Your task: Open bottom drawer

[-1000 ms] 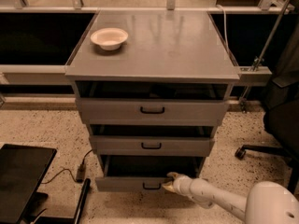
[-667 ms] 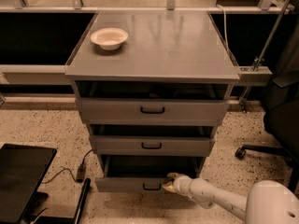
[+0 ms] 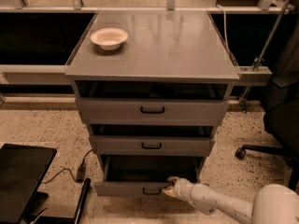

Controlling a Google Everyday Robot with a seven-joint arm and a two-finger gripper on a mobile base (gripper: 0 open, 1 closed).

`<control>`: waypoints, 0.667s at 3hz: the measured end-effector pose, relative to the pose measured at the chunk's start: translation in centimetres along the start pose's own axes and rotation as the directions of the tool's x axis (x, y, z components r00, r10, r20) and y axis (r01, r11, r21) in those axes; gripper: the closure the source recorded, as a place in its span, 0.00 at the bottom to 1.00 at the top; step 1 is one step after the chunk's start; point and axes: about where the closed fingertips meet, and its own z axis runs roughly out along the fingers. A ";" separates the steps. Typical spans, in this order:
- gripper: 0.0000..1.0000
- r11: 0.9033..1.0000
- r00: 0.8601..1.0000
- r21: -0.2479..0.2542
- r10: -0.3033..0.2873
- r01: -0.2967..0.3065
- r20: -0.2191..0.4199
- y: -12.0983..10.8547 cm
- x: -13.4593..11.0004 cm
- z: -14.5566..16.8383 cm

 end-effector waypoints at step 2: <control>1.00 1.000 1.000 0.003 0.024 -0.024 -0.002 1.6 0.6 -1.3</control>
Offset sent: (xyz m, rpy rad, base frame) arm -0.3988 0.0111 -0.1172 0.2172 0.1721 -0.3402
